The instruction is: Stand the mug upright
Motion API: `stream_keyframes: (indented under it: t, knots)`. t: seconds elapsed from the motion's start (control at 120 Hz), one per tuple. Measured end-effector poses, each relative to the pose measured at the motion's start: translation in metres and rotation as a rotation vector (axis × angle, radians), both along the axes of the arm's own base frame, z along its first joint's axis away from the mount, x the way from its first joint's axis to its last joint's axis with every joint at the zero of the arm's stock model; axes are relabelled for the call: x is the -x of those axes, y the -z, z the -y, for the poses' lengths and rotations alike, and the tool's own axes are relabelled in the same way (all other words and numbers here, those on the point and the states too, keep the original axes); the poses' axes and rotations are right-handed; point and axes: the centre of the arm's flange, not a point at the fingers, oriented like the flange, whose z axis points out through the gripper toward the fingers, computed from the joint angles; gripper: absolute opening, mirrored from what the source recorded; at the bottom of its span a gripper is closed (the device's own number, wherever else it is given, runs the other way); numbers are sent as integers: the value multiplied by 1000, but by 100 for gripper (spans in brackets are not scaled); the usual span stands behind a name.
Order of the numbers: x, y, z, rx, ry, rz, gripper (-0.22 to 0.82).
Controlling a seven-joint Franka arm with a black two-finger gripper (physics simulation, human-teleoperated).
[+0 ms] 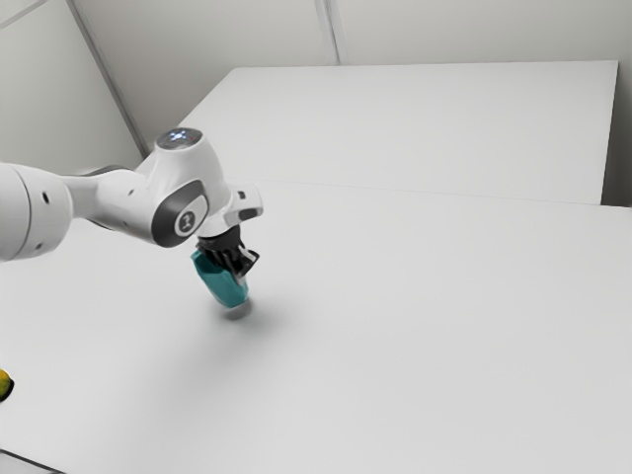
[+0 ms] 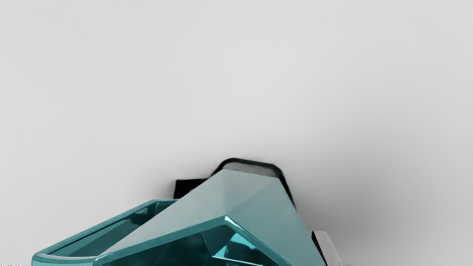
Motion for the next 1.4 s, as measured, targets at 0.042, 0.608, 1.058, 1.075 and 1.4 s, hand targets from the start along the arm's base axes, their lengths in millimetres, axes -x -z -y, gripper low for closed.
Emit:
stream_keyframes:
  t: [0.042, 0.608, 1.058, 1.075, 1.4]
  knots:
    - [1, 1, 1, 1, -7, -3, -18]
    - [2, 24, -3, 15, -96, -48, -3]
    - [4, -22, 0, 30, -102, 36, 39]
    - [4, -26, 0, 31, -101, 43, 39]
    - [-49, -160, 5, 108, -113, 126, 55]
